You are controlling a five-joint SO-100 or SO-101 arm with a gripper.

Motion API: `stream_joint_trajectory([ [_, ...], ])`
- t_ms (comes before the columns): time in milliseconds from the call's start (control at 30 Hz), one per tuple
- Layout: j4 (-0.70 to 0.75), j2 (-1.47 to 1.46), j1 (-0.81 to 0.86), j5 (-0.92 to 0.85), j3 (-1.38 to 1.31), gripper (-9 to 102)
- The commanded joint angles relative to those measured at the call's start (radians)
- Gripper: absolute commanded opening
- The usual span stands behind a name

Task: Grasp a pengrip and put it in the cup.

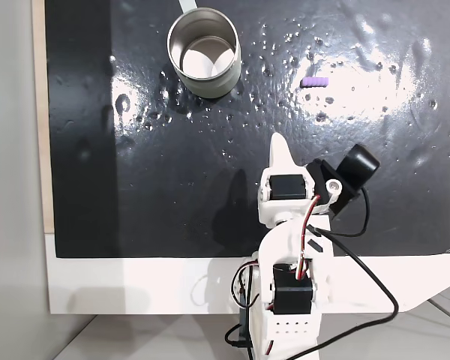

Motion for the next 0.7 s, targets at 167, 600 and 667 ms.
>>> stream_joint_trajectory([
  [167,0.149,-0.411,0.02,0.046,-0.528,0],
  [600,0.618,-1.092,0.118,-0.003,-1.327,11],
  [667,0.673,-1.192,0.14,-0.017,-1.425,13],
])
